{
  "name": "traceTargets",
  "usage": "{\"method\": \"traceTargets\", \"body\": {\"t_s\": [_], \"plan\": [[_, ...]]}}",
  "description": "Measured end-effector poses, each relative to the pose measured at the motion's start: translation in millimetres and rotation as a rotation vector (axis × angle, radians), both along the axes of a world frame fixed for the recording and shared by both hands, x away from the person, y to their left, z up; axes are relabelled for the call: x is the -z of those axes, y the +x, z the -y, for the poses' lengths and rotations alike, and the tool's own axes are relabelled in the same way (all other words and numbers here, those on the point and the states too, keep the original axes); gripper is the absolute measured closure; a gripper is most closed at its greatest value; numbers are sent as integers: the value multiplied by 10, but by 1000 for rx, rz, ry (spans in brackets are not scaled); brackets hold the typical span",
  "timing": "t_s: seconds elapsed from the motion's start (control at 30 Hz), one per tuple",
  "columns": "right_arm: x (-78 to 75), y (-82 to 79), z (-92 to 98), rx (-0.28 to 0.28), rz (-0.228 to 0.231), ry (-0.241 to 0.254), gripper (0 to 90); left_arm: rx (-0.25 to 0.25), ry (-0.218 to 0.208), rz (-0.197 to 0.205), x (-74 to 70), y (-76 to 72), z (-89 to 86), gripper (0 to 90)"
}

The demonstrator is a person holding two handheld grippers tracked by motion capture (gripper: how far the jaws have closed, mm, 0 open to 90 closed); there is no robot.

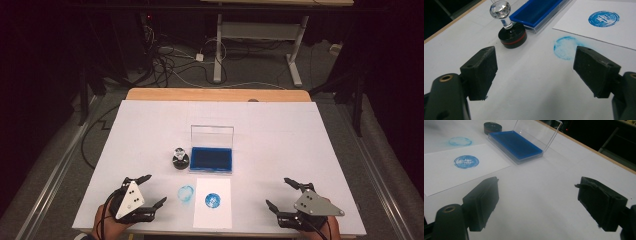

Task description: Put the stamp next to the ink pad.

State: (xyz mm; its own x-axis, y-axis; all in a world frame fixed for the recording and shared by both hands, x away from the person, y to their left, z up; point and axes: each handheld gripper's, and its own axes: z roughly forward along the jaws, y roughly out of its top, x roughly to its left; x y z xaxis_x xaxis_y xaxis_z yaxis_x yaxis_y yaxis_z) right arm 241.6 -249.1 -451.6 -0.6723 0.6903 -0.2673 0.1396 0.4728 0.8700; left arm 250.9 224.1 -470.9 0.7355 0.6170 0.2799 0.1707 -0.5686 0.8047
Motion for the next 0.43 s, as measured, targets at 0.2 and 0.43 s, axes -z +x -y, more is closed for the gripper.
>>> {"method": "traceTargets", "body": {"t_s": [0.2,0.43], "plan": [[-3,0,5,-2,3,4,168,0,4,-2,5,6,13,184],[4,6,4,-3,-2,3,168,-5,5,-10,8,38,11,184]]}}
